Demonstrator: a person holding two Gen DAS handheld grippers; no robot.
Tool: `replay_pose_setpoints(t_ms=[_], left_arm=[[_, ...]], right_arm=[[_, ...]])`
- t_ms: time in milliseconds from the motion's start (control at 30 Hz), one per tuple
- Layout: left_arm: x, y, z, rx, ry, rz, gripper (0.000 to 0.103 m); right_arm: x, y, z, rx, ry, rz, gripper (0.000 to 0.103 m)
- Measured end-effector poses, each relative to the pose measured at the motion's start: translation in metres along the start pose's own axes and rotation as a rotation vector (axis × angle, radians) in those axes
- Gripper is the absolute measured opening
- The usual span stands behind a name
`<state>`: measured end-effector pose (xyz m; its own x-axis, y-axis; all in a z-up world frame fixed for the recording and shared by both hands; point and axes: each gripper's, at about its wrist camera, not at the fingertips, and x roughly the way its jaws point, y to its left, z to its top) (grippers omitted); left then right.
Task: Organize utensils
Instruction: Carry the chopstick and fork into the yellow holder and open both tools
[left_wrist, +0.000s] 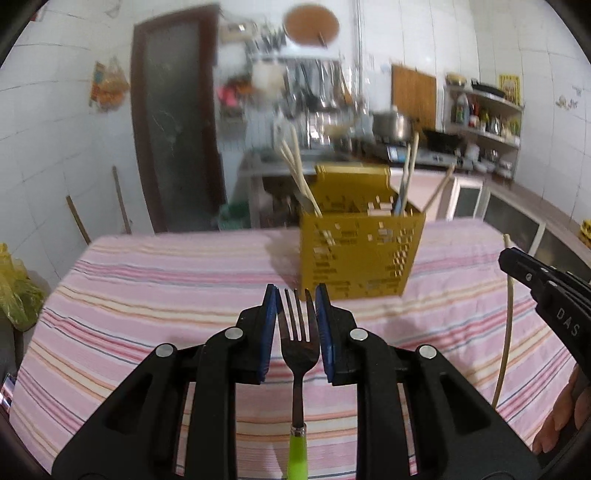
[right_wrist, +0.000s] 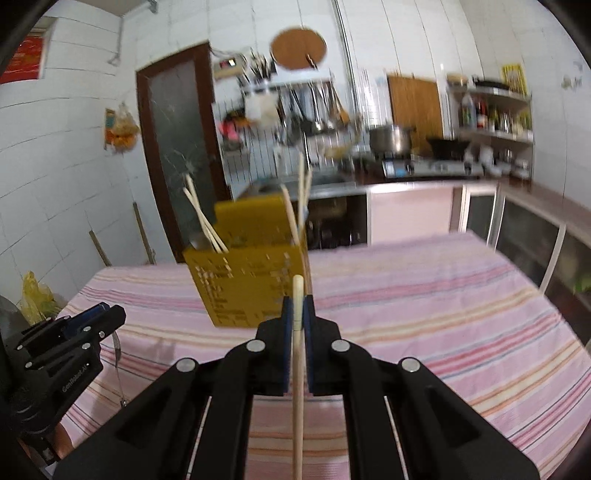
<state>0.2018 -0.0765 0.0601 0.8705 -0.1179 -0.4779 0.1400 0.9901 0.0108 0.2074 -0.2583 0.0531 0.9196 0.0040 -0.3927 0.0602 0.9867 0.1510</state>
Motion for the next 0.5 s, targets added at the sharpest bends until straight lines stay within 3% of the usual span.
replay_pose_setpoints(t_ms=[333, 500], left_arm=[[-0.024, 0.030, -0.002, -0.082, -0.097, 0.013, 0.019], [-0.027, 0.040, -0.002, -0.115, -0.112, 0.001, 0.019]], right_arm=[[-0.044, 0.026, 0.001, -0.107, -0.221, -0.007, 0.006], [-0.046, 0.028, 0.003, -0.115, -0.262, -0.004, 0.006]])
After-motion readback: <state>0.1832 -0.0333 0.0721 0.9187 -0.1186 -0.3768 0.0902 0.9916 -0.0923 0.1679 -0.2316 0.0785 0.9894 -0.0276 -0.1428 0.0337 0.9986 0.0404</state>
